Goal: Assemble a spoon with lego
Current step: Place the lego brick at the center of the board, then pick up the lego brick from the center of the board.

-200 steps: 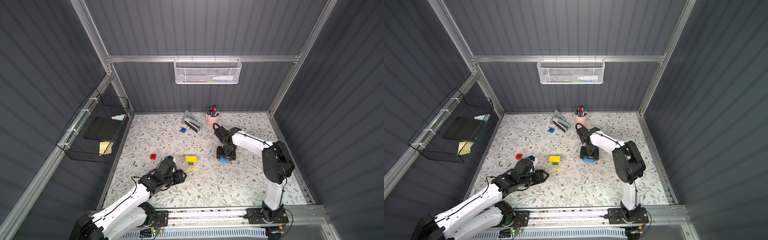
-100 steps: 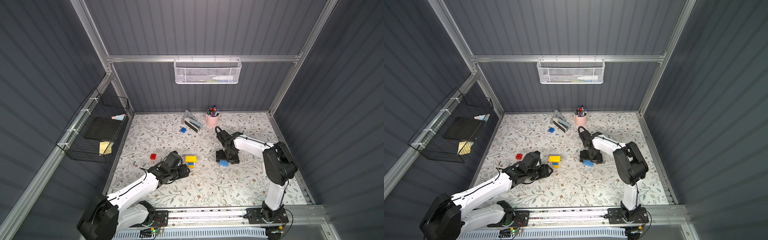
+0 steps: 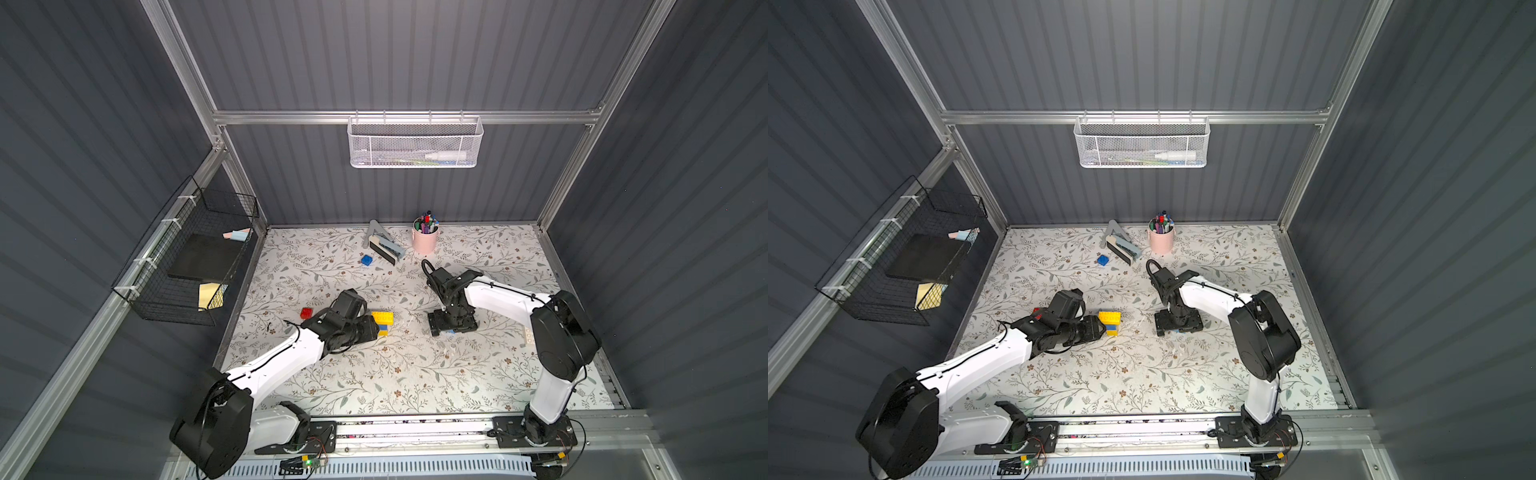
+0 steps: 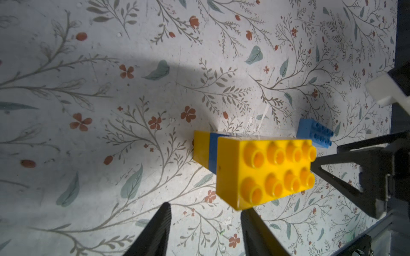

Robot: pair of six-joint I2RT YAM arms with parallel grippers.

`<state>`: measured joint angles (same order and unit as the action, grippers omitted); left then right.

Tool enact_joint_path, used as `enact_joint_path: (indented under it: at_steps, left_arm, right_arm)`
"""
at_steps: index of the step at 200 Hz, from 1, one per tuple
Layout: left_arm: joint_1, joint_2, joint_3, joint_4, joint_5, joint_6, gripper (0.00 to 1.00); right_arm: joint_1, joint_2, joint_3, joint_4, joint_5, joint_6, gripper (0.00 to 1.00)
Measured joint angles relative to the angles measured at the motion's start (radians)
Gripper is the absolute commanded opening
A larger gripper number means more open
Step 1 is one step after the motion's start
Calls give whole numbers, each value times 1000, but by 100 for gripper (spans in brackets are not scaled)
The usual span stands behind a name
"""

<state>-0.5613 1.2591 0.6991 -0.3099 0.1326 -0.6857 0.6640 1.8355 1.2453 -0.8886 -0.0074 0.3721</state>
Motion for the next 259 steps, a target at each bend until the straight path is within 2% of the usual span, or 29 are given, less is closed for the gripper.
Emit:
enact_joint_path:
  at_steps: [76, 135, 165, 203, 259]
  left_arm:
    - [38, 61, 49, -8, 0, 52, 54]
    - [41, 68, 59, -7, 4, 77, 56]
    - [41, 48, 48, -7, 19, 93, 61]
    - [41, -42, -2, -19, 35, 94, 71]
    - [41, -189, -21, -74, 48, 74, 83]
  right_arm:
    - [0, 60, 82, -45, 101, -86, 90]
    - [0, 109, 133, -47, 92, -165, 87]
    - [0, 147, 138, -48, 92, -201, 87]
    - [0, 168, 150, -51, 107, -228, 86]
    - [-22, 168, 150, -40, 113, -245, 77]
